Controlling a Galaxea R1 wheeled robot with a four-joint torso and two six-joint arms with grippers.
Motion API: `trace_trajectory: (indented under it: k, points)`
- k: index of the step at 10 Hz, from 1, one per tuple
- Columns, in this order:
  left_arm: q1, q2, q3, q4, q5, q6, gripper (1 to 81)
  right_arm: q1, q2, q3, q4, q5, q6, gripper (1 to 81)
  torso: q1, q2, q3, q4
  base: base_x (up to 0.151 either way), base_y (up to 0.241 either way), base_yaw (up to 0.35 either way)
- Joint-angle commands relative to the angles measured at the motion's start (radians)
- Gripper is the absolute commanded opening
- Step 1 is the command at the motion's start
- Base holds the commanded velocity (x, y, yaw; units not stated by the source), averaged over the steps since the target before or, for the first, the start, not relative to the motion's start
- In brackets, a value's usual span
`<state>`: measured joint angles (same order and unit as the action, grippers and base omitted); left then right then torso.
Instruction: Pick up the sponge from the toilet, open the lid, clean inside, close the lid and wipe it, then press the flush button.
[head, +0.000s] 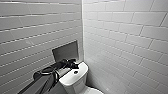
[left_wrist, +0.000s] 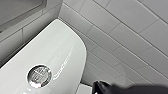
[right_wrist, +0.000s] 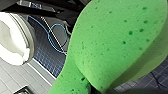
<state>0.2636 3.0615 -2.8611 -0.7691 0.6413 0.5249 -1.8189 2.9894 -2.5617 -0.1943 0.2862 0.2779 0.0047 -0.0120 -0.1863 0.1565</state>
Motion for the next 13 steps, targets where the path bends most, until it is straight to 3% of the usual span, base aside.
trace_trajectory:
  k: [1, 3, 7, 13]
  points:
    - [-0.188, 0.02, -0.026, 0.068, -0.012, -0.048, 1.0, -0.015, 0.007, 0.009, -0.021, -0.087, -0.031, 1.0, 0.0, 0.0, 0.0, 0.0, 0.0, 0.0, 0.0]
    - [-0.185, 0.031, -0.037, 0.129, -0.038, -0.094, 1.0, -0.021, 0.018, 0.011, -0.021, -0.09, -0.061, 1.0, 0.0, 0.0, 0.0, 0.0, 0.0, 0.0, 0.0]
    - [-0.183, 0.036, -0.086, 0.175, -0.115, -0.1, 1.0, -0.029, 0.022, 0.015, -0.033, -0.091, -0.078, 1.0, 0.0, 0.0, 0.0, 0.0, 0.0, 0.0, 0.0]
    - [-0.186, 0.05, -0.096, 0.191, -0.149, -0.1, 1.0, -0.029, 0.024, 0.025, -0.034, -0.094, -0.078, 1.0, 0.0, 0.0, -0.096, 0.0, 0.0, 0.0, 0.0]
